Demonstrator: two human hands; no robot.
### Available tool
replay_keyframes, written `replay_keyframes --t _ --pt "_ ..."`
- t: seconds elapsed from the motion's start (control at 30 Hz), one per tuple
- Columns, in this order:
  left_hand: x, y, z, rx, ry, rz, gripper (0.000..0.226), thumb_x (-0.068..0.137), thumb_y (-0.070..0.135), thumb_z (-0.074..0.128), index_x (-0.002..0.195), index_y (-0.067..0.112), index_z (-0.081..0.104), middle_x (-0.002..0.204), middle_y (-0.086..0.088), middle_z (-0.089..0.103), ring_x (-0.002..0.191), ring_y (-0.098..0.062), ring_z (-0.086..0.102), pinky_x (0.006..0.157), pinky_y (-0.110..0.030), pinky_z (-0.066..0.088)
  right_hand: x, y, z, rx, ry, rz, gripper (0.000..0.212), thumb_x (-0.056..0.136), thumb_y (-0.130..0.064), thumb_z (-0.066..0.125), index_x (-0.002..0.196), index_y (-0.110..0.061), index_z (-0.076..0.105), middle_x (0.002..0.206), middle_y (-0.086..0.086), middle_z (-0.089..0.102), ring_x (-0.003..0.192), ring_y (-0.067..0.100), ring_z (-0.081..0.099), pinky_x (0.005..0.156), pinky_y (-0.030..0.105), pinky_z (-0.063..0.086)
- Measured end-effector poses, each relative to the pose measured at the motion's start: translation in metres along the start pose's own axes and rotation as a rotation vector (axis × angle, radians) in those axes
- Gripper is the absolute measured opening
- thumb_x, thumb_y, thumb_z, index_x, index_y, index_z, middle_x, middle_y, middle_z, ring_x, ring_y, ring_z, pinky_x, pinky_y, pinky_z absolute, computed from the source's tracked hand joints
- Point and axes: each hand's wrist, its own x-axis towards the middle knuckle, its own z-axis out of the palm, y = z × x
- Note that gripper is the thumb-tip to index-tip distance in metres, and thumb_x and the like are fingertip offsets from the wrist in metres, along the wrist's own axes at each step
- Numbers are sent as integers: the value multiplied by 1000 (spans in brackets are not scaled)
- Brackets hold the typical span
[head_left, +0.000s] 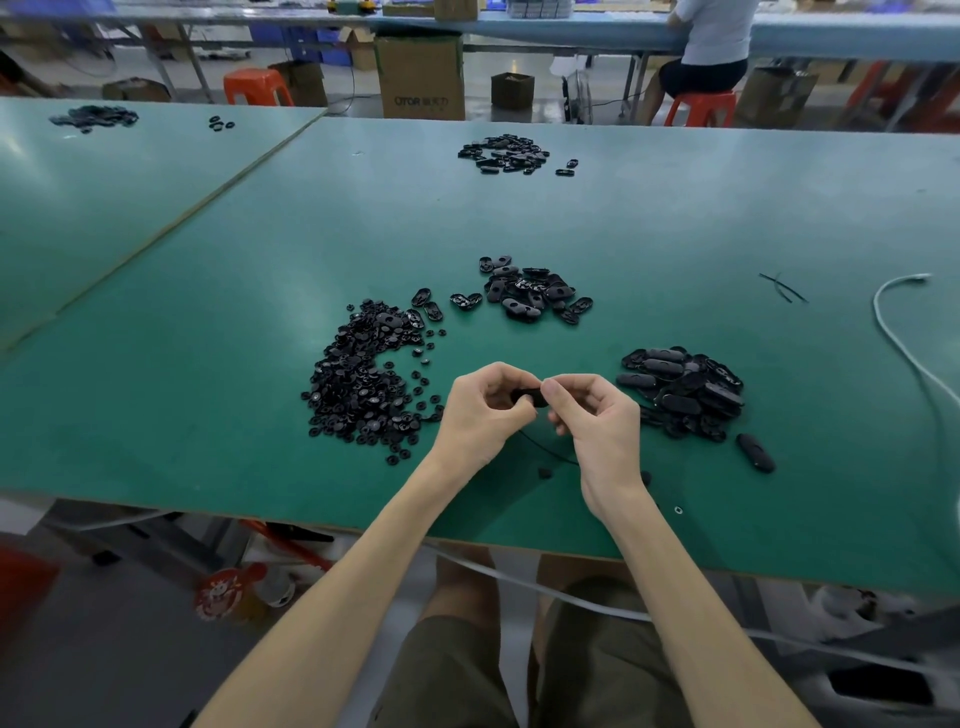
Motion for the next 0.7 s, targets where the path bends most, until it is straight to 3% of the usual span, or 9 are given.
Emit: replay_keyframes --t 0.13,0.27,0.63,0.7 --pt "-3 2 -3 -83 -47 4 16 91 -2 73 105 4 77 98 -5 80 91 -18 75 86 -25 57 0 0 0 42 36 -1 4 94 -14 78 92 -14 75 73 -2 72 66 11 62 61 21 51" --pt "-2 2 -5 -115 -83 -2 19 92 1 73 110 5 78 101 -5 80 95 -20 75 89 -24 56 0 0 0 68 58 -3 4 95 -14 76 92 -12 73 72 -3 71 65 10 62 60 20 50" --pt "1 -1 -1 -50 -19 21 17 91 -2 73 107 3 77 96 -4 80 89 -16 76 84 -21 56 2 1 1 20 61 9 5 98 -17 73 96 -12 74 74 -3 72 67 9 63 62 21 52" --pt "3 2 1 -3 10 36 17 91 0 74 106 6 78 97 -2 80 92 -18 76 86 -27 57 3 1 2 12 79 10 8 102 -16 67 100 -13 73 78 -3 73 68 9 65 63 21 52"
